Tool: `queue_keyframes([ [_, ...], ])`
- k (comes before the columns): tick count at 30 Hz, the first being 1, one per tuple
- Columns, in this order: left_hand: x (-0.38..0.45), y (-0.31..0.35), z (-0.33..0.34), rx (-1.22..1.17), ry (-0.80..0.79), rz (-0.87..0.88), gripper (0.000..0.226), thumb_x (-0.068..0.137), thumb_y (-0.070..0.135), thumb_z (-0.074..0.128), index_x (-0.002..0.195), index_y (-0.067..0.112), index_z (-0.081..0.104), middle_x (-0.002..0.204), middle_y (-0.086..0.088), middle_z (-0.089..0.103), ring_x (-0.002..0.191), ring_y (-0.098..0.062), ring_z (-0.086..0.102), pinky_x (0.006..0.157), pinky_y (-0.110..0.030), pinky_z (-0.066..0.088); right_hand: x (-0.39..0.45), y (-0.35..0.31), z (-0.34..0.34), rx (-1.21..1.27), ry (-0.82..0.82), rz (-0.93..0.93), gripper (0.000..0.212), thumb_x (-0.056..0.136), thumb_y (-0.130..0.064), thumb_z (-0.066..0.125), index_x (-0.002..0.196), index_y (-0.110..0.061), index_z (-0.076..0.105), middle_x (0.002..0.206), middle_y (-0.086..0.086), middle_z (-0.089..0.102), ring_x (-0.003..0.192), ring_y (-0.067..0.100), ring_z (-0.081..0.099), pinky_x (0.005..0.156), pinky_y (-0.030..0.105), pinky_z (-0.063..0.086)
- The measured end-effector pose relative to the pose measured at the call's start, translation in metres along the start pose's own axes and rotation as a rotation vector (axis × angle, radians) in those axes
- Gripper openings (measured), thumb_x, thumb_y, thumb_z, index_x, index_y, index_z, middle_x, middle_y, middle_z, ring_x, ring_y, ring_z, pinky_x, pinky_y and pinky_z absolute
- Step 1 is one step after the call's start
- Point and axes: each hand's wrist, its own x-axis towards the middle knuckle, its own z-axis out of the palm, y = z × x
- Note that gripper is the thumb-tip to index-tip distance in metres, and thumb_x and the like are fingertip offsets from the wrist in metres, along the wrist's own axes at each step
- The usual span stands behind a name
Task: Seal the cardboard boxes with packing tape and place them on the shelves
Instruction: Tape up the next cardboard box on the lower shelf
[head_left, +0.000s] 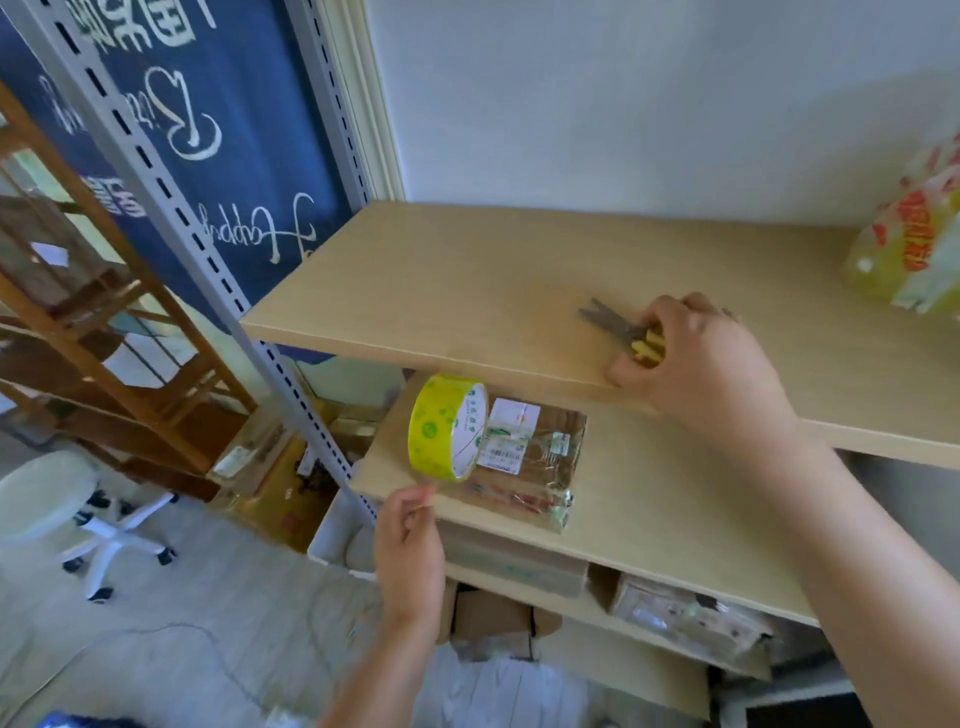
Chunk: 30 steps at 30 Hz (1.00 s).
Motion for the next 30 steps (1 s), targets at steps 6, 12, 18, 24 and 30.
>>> queue_keyframes([
  [6,-0.004,-0.008,-0.024,0.083,-0.297,0.086,0.025,0.098,0.005,0.047,0.089,0.018,0.066,0.084,0.005,0.068,0.087,-0.015,0.066,0.083,-0.036,0.05,-0.076,-0.024,-0.003,0.164,0.36,-0.075,0.013,0.087,-0.029,0.062,0.092,-0.017,0.061,0.089,-0.005,0.056,0.061,0.019,0.048,0.049,0.028,0.036],
  [12,-0.02,-0.047,-0.014,0.264,-0.676,0.037,0.025,0.1,0.004,0.05,0.086,0.016,0.067,0.075,0.004,0.069,0.072,-0.015,0.065,0.07,-0.027,0.049,-0.176,0.032,0.073,0.229,0.029,0.069,0.016,0.09,-0.036,0.068,0.094,-0.026,0.056,0.079,-0.013,0.057,0.059,0.012,0.054,0.049,0.029,0.047],
  [18,-0.046,-0.146,0.057,0.463,-0.928,-0.052,0.023,0.095,0.026,0.05,0.084,0.034,0.068,0.081,0.007,0.074,0.08,-0.012,0.069,0.083,-0.04,0.054,-0.212,0.136,0.155,0.41,0.032,0.564,0.016,0.089,-0.028,0.071,0.085,-0.03,0.056,0.071,-0.011,0.067,0.062,0.008,0.061,0.061,0.034,0.051],
  [24,-0.047,-0.253,0.156,0.502,-0.911,0.241,0.018,0.1,0.019,0.053,0.097,0.03,0.067,0.095,0.016,0.07,0.091,0.004,0.064,0.082,-0.023,0.049,-0.201,0.223,0.216,0.43,0.247,0.601,0.005,0.095,-0.026,0.063,0.098,-0.022,0.062,0.078,-0.01,0.07,0.058,0.007,0.062,0.055,0.023,0.048],
  [30,-0.029,-0.32,0.229,0.489,-0.756,0.892,0.029,0.093,0.025,0.044,0.113,0.023,0.065,0.109,0.01,0.061,0.1,-0.013,0.058,0.09,-0.029,0.047,-0.204,0.247,0.24,0.636,0.3,0.361,0.009,0.095,-0.03,0.061,0.1,-0.024,0.064,0.079,-0.009,0.071,0.063,0.005,0.067,0.053,0.014,0.049],
])
